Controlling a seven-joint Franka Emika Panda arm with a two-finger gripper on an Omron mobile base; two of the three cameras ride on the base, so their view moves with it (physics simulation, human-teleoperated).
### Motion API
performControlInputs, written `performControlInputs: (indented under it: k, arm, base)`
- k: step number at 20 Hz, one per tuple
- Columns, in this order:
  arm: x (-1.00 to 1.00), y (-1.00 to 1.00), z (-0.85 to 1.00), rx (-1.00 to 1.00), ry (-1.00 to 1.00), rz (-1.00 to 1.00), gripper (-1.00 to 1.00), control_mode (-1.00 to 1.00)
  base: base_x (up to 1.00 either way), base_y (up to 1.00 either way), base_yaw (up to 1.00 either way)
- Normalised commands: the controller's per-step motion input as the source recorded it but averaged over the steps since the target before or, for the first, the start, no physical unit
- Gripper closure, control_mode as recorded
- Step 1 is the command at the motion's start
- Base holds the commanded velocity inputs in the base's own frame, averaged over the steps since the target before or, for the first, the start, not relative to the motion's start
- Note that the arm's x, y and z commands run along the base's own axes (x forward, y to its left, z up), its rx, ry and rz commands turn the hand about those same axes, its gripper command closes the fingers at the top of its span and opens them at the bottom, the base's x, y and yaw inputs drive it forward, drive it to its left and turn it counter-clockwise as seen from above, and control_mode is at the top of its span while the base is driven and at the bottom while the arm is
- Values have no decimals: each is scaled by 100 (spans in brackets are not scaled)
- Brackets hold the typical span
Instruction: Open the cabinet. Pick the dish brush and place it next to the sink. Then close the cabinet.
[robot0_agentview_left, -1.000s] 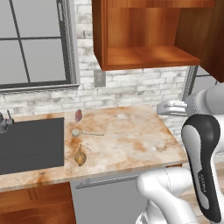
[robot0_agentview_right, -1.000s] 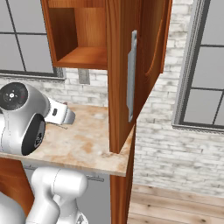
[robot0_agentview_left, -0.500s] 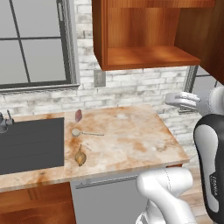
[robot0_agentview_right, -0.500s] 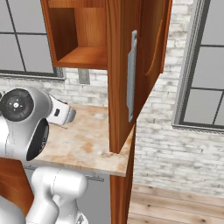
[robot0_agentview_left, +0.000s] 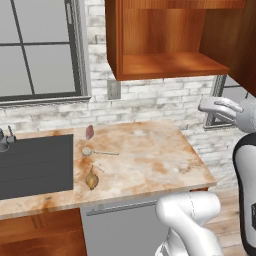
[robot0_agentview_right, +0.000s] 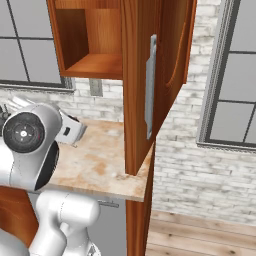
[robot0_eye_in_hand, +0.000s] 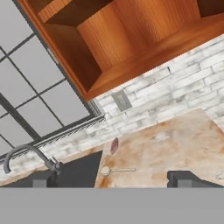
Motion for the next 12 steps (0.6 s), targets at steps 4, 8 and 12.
performControlInputs:
  k: [4,8,12]
  arm:
    - [-23,-2,18,11,-5,0,-100,-100]
    - [-13,0,11,8,-3,0,-100,-100]
    - [-16,2,2,1,0,-2,-100,-100]
  base:
    - [0,0,0]
    - [0,0,0]
    - [0,0,0]
